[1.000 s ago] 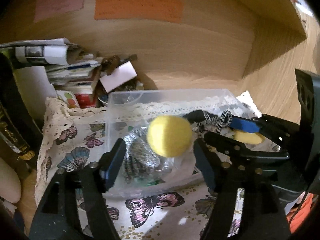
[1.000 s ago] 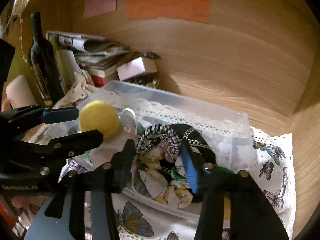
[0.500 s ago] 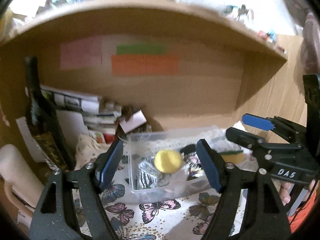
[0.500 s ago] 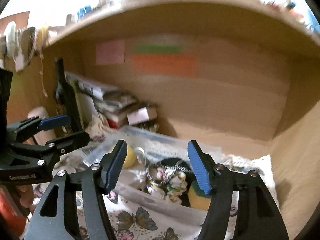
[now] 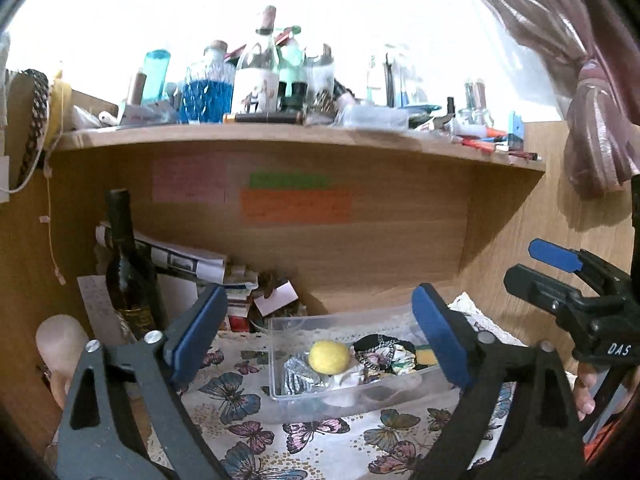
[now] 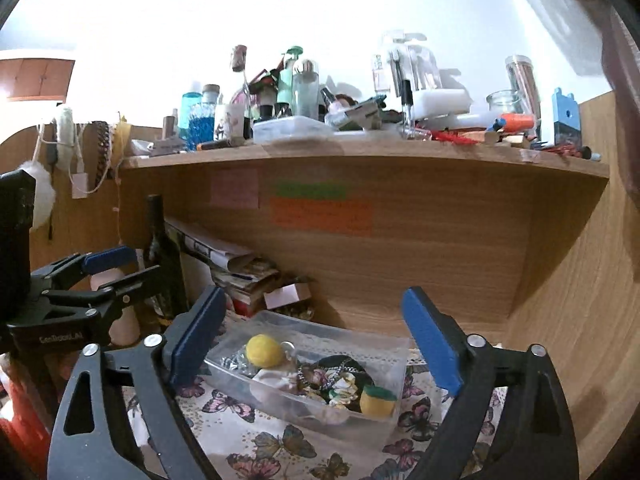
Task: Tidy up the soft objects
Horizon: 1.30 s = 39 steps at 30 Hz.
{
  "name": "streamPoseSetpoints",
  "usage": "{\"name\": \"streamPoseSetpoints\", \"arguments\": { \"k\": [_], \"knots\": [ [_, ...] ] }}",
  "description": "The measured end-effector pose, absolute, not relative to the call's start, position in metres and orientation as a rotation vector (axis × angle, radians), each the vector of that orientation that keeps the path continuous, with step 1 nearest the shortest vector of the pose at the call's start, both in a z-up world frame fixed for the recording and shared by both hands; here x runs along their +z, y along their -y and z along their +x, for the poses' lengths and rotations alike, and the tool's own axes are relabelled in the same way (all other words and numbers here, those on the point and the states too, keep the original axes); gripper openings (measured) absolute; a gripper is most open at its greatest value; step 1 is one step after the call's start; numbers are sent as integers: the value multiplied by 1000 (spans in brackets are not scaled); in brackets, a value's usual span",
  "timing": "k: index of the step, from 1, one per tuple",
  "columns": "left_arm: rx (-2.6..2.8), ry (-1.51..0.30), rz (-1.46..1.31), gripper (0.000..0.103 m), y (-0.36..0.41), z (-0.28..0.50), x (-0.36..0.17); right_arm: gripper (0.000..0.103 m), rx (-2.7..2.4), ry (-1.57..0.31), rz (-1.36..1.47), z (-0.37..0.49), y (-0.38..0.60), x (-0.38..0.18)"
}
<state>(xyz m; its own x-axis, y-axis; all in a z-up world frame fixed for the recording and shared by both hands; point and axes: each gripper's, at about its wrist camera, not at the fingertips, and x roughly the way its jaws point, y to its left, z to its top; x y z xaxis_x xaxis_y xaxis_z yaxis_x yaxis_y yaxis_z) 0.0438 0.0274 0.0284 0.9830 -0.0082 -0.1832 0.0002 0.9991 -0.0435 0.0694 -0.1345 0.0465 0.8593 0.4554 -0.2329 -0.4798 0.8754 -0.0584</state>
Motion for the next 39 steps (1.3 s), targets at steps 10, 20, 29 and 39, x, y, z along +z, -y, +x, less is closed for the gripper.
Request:
{"name": "streamPoseSetpoints", "arguments": {
  "k": [10, 20, 29, 39],
  "knots": [
    [-2, -152, -4, 102, -12, 26, 30, 103, 483, -189, -99, 52, 140, 46],
    [-11, -156, -10, 102, -9, 26, 28, 103, 480, -177, -101, 45, 140, 46],
    [-14, -160, -21, 103, -11, 28, 27, 103, 483, -176, -99, 44, 139, 45],
    [-10, -163, -26, 103, -11, 28, 27, 103, 481, -179, -98, 41, 136, 46]
  ]
}}
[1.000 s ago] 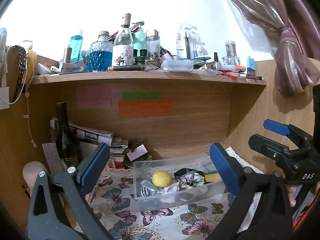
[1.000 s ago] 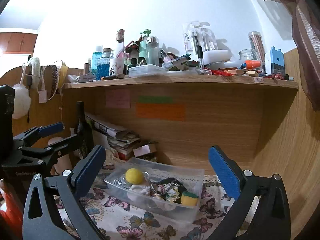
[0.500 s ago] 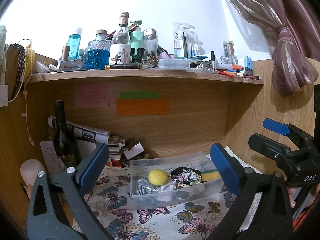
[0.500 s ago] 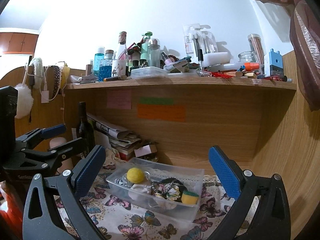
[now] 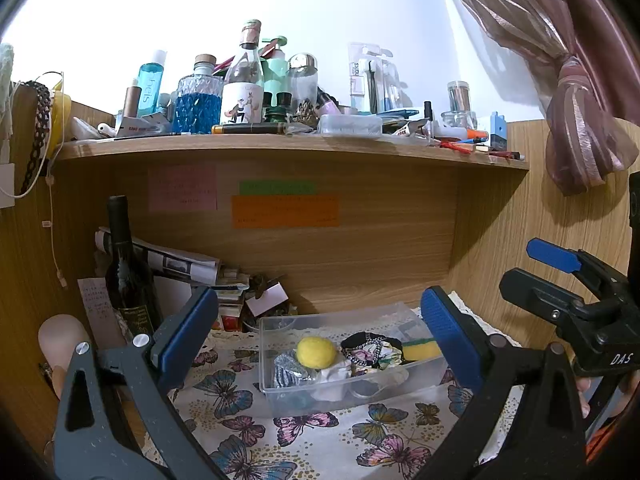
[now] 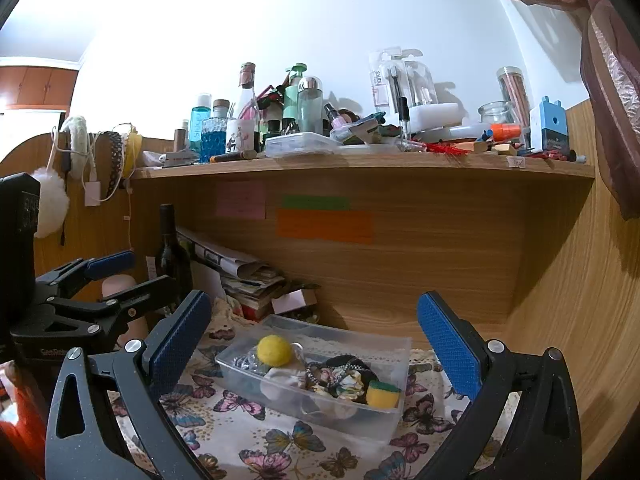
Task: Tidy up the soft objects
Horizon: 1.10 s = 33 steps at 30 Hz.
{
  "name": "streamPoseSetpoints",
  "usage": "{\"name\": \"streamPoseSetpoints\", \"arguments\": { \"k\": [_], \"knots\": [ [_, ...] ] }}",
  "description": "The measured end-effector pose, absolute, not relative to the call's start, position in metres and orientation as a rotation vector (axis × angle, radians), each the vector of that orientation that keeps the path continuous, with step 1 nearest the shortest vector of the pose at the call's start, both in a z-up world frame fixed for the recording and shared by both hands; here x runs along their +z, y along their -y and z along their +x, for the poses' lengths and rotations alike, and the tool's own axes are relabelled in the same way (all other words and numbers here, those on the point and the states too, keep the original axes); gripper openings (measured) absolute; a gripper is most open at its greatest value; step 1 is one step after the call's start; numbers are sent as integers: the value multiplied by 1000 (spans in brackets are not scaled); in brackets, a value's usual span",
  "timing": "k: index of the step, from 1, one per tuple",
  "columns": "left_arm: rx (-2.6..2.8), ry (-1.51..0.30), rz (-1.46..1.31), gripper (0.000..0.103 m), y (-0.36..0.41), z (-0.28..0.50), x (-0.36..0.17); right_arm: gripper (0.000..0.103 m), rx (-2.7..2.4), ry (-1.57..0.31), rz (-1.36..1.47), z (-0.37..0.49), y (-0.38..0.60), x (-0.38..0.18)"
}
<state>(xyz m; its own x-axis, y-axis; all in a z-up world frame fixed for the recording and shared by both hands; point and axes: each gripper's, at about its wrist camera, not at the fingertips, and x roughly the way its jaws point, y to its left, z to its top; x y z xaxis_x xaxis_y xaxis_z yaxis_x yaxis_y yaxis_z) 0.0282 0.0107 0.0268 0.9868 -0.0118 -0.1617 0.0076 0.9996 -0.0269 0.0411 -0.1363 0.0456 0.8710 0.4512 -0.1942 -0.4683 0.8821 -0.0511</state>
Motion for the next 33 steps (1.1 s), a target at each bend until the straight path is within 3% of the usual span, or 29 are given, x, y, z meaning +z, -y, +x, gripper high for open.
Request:
{"name": "streamPoseSetpoints", "arguments": {
  "k": [33],
  "knots": [
    [-35, -177, -33, 103, -7, 29, 26, 103, 476, -194, -95, 43, 130, 40]
  ]
}}
